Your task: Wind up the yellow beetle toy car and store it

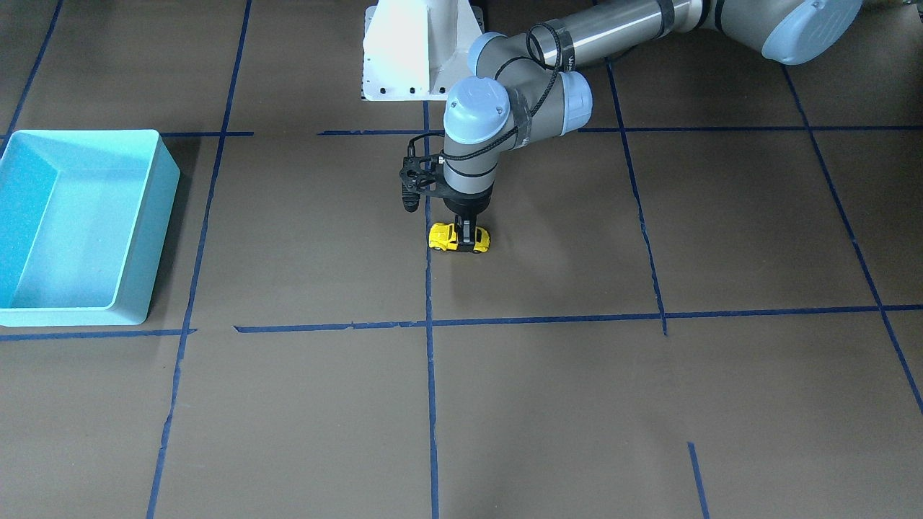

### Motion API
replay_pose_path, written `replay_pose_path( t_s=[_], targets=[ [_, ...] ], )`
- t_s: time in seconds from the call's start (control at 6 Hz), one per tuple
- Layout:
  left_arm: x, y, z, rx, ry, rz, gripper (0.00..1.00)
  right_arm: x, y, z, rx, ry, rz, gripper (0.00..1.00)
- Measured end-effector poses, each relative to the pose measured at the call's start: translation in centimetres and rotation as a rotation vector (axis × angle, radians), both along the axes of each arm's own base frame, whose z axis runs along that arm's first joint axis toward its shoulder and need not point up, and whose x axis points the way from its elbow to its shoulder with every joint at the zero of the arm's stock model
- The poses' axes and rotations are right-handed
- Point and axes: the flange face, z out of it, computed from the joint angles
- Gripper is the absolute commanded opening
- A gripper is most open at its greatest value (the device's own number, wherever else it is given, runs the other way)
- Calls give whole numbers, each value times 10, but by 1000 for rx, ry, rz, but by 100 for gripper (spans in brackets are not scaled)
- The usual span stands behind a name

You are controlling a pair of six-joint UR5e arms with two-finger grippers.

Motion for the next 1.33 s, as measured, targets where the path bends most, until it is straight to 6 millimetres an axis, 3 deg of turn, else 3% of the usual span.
replay_pose_path(
  t_s=[0.17,0.33,0.5,0.83,1.0,1.17,1.33],
  targets=[
    [1,-1,-6,2,5,-1,60,0,0,0,0,0,0,100],
    [2,-2,-7,3,5,0,81,0,0,0,0,0,0,100],
    [2,-2,-7,3,5,4,86,0,0,0,0,0,0,100],
    [5,-1,1,-5,-7,13,85,0,0,1,-1,1,0,100],
    [12,0,10,-15,-24,20,67,0,0,1,-2,1,0,100],
    [18,2,17,-21,-35,25,38,0,0,1,-2,1,0,100],
    [20,2,19,-21,-36,27,26,0,0,1,-2,2,0,100]
  ],
)
